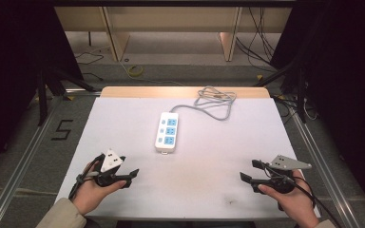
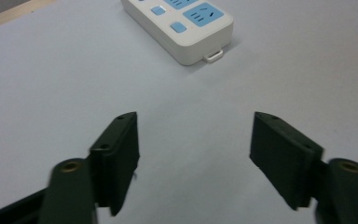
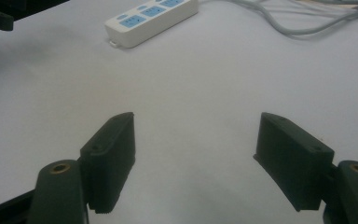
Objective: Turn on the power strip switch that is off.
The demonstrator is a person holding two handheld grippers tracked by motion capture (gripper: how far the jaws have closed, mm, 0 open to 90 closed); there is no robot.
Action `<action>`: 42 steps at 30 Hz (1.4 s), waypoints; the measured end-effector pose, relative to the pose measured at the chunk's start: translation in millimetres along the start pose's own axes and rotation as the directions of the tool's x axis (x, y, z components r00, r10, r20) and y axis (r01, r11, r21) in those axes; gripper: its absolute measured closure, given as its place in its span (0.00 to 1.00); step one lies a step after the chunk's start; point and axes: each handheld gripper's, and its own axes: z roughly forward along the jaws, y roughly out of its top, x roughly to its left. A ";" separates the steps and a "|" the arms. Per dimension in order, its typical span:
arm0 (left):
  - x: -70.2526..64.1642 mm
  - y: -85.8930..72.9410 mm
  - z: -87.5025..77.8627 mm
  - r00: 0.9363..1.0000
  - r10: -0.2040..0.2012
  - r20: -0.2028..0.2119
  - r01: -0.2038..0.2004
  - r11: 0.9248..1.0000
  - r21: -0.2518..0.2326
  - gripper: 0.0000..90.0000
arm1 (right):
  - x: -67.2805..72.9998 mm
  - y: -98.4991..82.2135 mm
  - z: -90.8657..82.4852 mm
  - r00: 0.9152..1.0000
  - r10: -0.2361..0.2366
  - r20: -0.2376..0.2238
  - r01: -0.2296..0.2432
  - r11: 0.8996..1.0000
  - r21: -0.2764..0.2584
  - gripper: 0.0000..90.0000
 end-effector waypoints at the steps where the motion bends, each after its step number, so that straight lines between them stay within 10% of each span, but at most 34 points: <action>1: 0.5 0.4 -1.1 1.000 -0.007 0.006 0.007 1.000 0.010 0.55 | 0.1 0.1 -0.1 1.000 -0.002 0.001 0.002 1.000 -0.001 0.32; 6: 6.3 1.6 -7.0 0.999 -0.051 -0.017 0.052 0.996 0.069 0.99 | 1.6 0.5 0.1 1.000 -0.003 0.002 0.003 1.000 0.002 0.32; 42: 3.2 49.0 19.6 0.997 -0.080 0.011 0.079 0.993 0.092 1.00 | 1.5 0.5 1.7 1.000 -0.008 0.003 0.008 1.000 0.009 0.32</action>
